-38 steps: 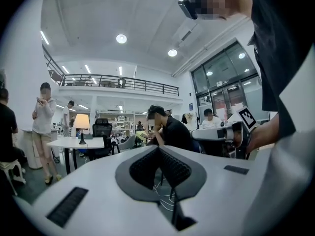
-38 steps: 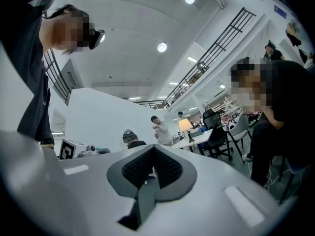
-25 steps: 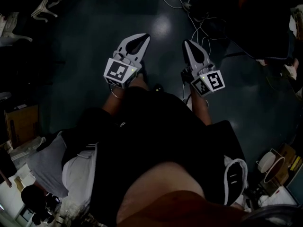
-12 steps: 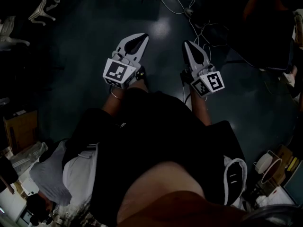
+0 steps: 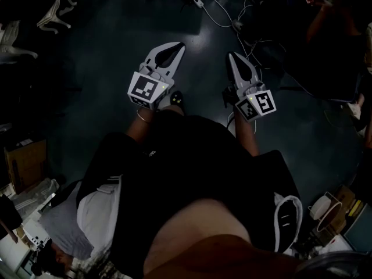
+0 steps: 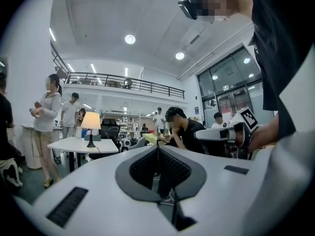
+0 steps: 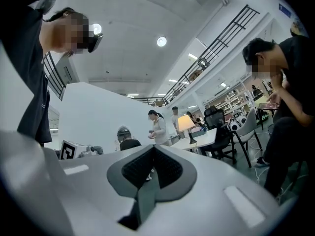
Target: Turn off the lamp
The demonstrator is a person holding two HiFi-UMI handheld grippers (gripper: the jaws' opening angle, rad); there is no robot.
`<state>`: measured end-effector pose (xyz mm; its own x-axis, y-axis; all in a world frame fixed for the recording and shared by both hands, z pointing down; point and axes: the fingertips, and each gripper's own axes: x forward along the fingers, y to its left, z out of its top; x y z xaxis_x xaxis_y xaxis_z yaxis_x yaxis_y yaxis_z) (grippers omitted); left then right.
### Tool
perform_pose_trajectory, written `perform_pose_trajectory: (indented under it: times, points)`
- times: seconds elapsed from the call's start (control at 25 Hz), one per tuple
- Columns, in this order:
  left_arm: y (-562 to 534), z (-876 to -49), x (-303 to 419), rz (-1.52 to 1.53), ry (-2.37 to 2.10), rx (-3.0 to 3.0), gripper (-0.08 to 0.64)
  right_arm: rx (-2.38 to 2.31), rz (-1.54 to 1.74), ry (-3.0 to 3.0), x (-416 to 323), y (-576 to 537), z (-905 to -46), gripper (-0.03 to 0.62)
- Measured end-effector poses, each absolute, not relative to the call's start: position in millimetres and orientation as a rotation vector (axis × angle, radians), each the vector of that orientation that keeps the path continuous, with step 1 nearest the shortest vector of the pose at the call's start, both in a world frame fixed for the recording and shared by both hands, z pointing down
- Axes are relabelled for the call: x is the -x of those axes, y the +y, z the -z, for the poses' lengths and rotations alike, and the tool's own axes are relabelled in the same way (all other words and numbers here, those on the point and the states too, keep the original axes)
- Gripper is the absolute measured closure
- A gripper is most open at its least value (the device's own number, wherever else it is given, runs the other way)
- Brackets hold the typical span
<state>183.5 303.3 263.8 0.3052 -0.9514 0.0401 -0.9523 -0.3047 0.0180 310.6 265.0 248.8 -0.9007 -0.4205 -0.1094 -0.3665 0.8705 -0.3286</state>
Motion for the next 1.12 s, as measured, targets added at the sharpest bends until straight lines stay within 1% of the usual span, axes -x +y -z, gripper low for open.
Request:
perform_pose_trajectory:
  times: [0.32, 0.56, 0.96, 1.12]
  points:
    - [290.6, -267.3, -127.0, -0.017, -1.832, -2.488, 0.552, 0.595, 0.485, 2.850, -253.6, 250.0, -247.6, 0.591]
    - [289.7, -260.4, -101.4, 0.016, -1.845, -2.504, 0.552, 0.592, 0.499, 2.863, -224.5, 247.6, -249.9, 0.591]
    - [286.5, -265.9, -69.3, 0.023, -1.917, -2.444, 0.552, 0.578, 0.451, 2.909, -200.2, 231.2, -247.2, 0.592]
    - [281.2, -273.0, -64.1, 0.004, -1.937, -2.409, 0.552, 0.528, 0.505, 2.883, -190.3, 222.8, -245.1, 0.591]
